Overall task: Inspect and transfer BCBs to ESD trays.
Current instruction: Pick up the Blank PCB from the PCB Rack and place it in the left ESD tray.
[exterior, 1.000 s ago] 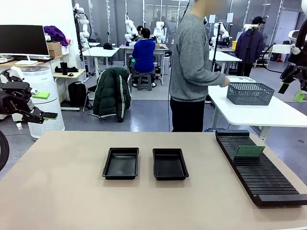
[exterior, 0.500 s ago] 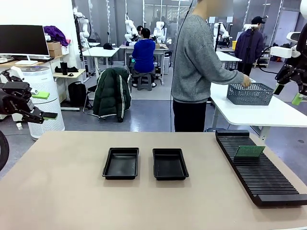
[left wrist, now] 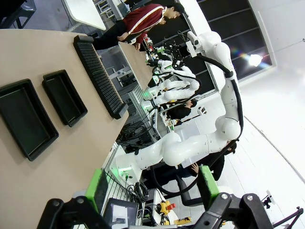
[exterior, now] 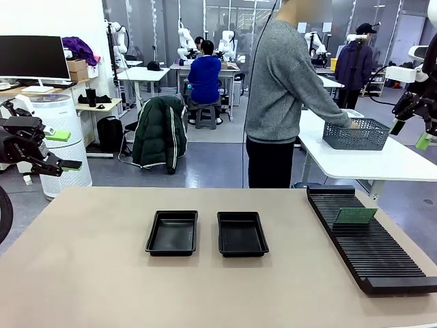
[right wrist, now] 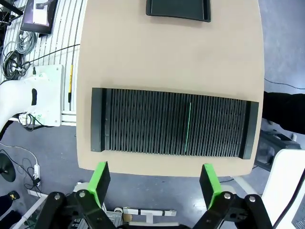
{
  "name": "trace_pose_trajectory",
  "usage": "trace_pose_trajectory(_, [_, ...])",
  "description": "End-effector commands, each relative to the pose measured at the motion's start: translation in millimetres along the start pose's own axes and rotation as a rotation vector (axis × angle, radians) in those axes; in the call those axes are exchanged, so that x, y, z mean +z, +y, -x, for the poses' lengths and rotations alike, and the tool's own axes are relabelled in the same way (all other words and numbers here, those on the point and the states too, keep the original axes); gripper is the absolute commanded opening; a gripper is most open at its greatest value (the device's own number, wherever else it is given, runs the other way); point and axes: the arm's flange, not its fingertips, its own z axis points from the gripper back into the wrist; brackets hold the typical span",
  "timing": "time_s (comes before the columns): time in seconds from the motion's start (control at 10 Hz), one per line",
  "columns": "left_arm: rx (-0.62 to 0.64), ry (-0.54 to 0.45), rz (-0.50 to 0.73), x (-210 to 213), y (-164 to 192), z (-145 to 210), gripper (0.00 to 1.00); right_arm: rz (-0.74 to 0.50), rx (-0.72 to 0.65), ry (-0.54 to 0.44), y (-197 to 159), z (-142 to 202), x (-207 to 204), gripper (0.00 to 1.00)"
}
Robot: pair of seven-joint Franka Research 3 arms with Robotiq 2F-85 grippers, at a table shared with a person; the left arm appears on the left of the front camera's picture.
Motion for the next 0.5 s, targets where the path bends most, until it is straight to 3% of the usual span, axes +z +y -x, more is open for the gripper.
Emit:
trace_pose_trajectory(0.0, [0.000, -0.001, 0.000, 1.7, -1.2, 0.5, 1.00, 0.023, -0.026, 0.023, -6.3, 1.4, -12.8, 1.00])
trace_pose_trajectory(0.4, [0.000, -0.001, 0.000, 1.7, -1.2, 0.5, 1.00, 0.066, -0.003, 0.092, -11.6, 4.0, -59.4, 1.00])
